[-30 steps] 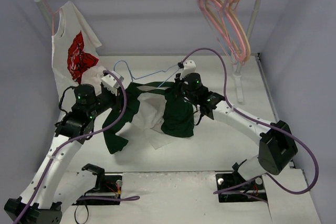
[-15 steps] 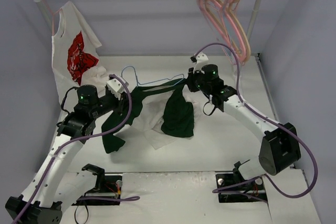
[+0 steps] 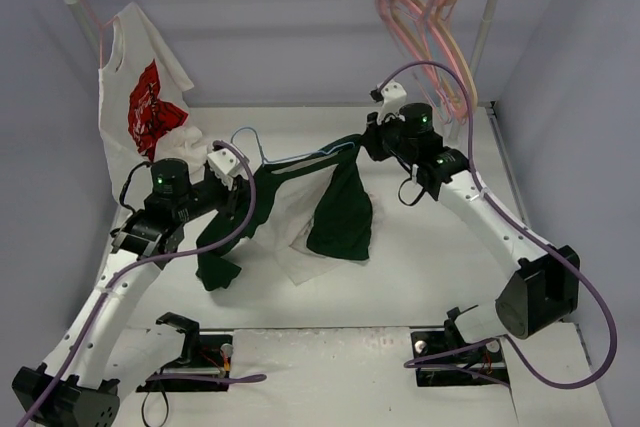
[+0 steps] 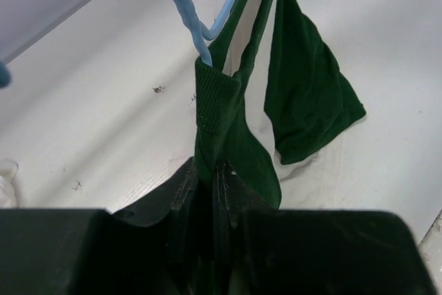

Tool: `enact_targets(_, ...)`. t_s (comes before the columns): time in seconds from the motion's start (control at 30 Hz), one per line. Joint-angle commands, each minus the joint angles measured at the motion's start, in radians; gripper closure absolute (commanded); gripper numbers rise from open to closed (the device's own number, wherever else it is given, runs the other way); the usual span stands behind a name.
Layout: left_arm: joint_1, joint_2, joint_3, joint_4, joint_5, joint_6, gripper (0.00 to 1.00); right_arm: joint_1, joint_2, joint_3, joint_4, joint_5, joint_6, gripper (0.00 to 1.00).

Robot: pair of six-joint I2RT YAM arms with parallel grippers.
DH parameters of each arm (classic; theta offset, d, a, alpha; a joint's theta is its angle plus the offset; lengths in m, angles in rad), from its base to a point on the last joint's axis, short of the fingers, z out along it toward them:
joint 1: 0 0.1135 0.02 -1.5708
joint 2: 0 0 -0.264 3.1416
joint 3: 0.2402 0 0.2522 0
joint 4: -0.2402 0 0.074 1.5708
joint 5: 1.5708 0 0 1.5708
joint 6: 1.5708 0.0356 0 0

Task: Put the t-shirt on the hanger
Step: Place tshirt on hanger

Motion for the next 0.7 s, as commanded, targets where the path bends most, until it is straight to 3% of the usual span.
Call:
enact_targets(0.0,0.01,0.008,0.103,0.026,-0.012,0.014,1.0,0.01,-0.065,0.118,-0.025,0.006,-0.063,1.0)
enact_targets(0.4,-0.019,0.062,0.321,-0.046,-0.1,0.005,1.0,0.207,0.013,0.397,-0.234,0.011,-0.141,1.0)
enact_targets(0.67,-0.04,0.089,0.511,-0.095,-0.025,0.049,1.0,0.262,0.206,0.894,-0.456,-0.027,-0.285,1.0)
